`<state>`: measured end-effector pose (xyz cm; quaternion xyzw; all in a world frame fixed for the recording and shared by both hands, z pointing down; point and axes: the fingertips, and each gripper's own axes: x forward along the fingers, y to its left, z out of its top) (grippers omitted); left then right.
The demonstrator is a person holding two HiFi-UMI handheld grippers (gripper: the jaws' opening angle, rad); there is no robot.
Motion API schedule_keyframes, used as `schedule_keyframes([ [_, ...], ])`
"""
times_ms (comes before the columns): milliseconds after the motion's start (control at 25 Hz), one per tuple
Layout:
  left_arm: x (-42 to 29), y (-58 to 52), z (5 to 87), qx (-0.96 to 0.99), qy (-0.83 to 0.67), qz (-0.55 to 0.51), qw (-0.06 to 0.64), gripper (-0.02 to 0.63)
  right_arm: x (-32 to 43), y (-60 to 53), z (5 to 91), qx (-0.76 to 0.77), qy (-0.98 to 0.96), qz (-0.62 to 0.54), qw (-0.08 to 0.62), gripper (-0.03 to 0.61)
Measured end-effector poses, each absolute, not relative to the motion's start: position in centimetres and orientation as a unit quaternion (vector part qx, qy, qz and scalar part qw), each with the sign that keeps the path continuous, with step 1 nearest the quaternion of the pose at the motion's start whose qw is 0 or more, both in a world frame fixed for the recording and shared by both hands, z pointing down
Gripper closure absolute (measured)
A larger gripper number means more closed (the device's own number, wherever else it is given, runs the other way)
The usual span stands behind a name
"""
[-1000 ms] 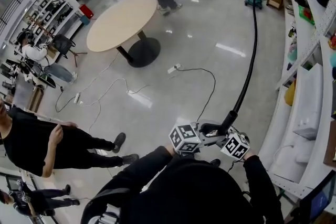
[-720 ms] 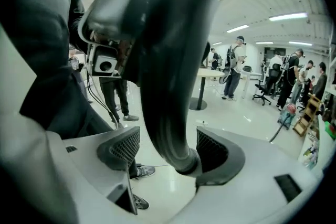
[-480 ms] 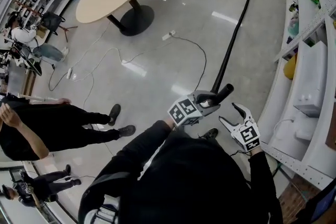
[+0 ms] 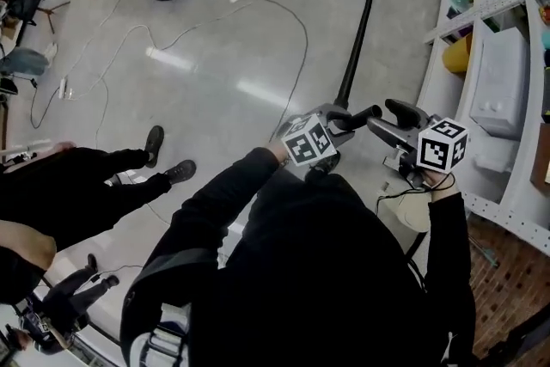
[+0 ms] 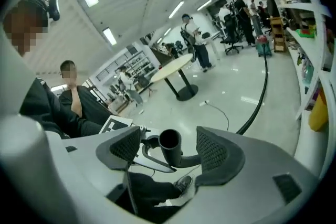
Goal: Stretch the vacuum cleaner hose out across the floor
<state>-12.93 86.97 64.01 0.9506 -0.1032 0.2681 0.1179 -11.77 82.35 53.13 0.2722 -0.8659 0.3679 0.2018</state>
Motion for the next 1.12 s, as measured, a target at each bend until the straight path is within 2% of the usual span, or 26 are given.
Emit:
schedule_keyframes([
  [120, -15.1, 88.2, 65.4, 0.951, -0.090, 0.277, 0.100, 0.449, -15.9, 84.6, 56.6, 0.254, -0.833, 0.372, 0.322, 0.255],
  [160, -15.8, 88.5, 65.8, 0.951, -0.086, 0.280, 0.094, 0.449, -16.6, 85.1, 57.6, 0.253, -0.821, 0.362, 0.362, 0.304],
  [200, -16.5, 88.7, 66.2, 0.951, -0.082, 0.285, 0.086, 0.449, -17.2, 85.5, 58.4, 0.255, -0.811, 0.350, 0.394, 0.420],
  [240, -17.1, 88.8, 66.5, 0.951, -0.078, 0.289, 0.076, 0.449, -17.7, 85.8, 58.9, 0.258, -0.803, 0.342, 0.414, 0.420],
  [560, -20.1, 90.8, 68.4, 0.947, -0.037, 0.320, 0.014, 0.457, -20.2, 87.8, 60.9, 0.309, -0.767, 0.364, 0.428, 0.420],
  [880, -19.3, 92.3, 70.5, 0.926, -0.048, 0.373, -0.041, 0.457, -18.8, 89.4, 63.6, 0.294, -0.760, 0.354, 0.458, 0.422],
  [1000, -19.7, 93.5, 71.1, 0.922, -0.094, 0.376, -0.009, 0.342, -16.6, 90.6, 66.0, 0.315, -0.757, 0.324, 0.472, 0.423],
  [1120, -21.5, 94.7, 72.8, 0.909, -0.136, 0.385, 0.083, 0.342, -13.1, 91.5, 69.0, 0.327, -0.752, 0.320, 0.475, 0.423],
])
